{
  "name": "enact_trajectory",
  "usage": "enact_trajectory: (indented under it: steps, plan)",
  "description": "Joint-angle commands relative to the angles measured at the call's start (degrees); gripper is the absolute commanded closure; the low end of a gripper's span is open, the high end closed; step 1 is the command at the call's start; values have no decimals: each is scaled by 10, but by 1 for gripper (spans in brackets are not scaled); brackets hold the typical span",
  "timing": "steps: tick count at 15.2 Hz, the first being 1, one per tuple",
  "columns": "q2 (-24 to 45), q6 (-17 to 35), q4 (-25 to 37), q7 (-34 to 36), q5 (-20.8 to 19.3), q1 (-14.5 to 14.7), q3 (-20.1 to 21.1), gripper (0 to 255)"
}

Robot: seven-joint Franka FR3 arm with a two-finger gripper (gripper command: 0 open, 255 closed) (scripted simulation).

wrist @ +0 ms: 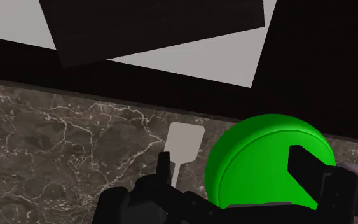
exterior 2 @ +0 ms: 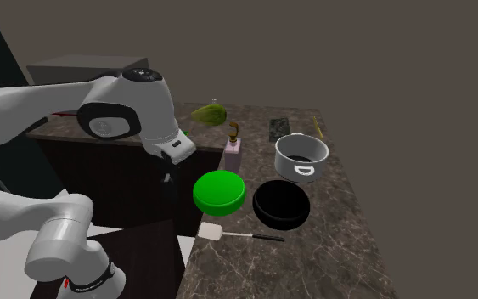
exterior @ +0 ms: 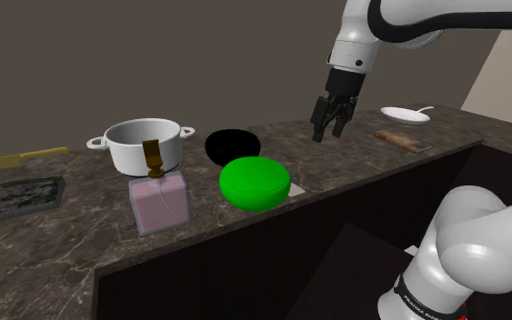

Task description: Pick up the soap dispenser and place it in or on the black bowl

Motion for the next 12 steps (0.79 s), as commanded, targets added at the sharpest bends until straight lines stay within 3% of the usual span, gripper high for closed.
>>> enact_trajectory:
  steps: [1,12]
  plan:
    - [0,0,0,0,0,0,0,0]
    - [105,141,32,140,72,37,115,0]
